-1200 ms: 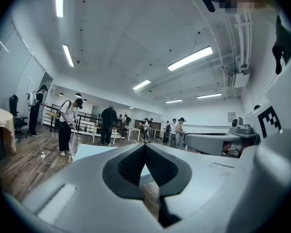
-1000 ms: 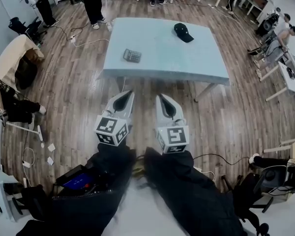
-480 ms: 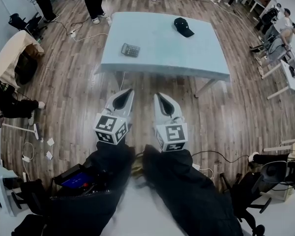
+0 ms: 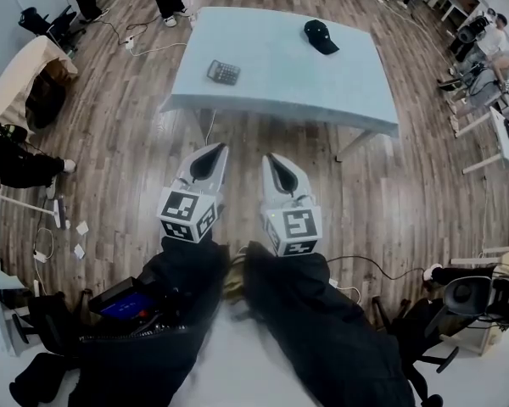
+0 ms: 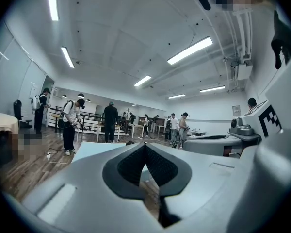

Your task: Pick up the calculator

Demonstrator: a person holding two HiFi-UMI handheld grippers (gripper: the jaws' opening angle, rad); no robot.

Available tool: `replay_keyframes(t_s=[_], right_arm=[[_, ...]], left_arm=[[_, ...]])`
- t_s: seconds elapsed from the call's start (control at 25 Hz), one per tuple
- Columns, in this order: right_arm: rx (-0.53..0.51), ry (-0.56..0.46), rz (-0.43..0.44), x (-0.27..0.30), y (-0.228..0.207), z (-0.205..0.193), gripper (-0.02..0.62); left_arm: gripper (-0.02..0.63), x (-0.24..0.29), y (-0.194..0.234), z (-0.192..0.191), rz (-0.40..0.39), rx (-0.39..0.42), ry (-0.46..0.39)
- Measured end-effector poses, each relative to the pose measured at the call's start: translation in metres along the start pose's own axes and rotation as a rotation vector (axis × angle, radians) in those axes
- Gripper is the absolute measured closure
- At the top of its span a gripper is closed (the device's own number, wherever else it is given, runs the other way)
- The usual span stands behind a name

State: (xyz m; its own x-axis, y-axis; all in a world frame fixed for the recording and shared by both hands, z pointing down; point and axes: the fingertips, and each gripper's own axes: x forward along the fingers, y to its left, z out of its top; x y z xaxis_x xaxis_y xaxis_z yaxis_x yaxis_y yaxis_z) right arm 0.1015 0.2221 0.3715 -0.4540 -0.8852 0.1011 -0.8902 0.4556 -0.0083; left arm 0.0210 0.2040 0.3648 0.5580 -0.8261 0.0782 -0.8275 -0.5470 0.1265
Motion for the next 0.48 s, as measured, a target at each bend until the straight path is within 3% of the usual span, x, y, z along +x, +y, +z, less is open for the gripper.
replay_keyframes(t_s=[0.48], right_arm=[[0.022, 0.025, 0.039, 0.0061, 0.0002, -0.0097, 0.597]], left_arm=[[0.607, 0.0034, 0.0037, -0.0071, 0.042, 0.034, 0.015]])
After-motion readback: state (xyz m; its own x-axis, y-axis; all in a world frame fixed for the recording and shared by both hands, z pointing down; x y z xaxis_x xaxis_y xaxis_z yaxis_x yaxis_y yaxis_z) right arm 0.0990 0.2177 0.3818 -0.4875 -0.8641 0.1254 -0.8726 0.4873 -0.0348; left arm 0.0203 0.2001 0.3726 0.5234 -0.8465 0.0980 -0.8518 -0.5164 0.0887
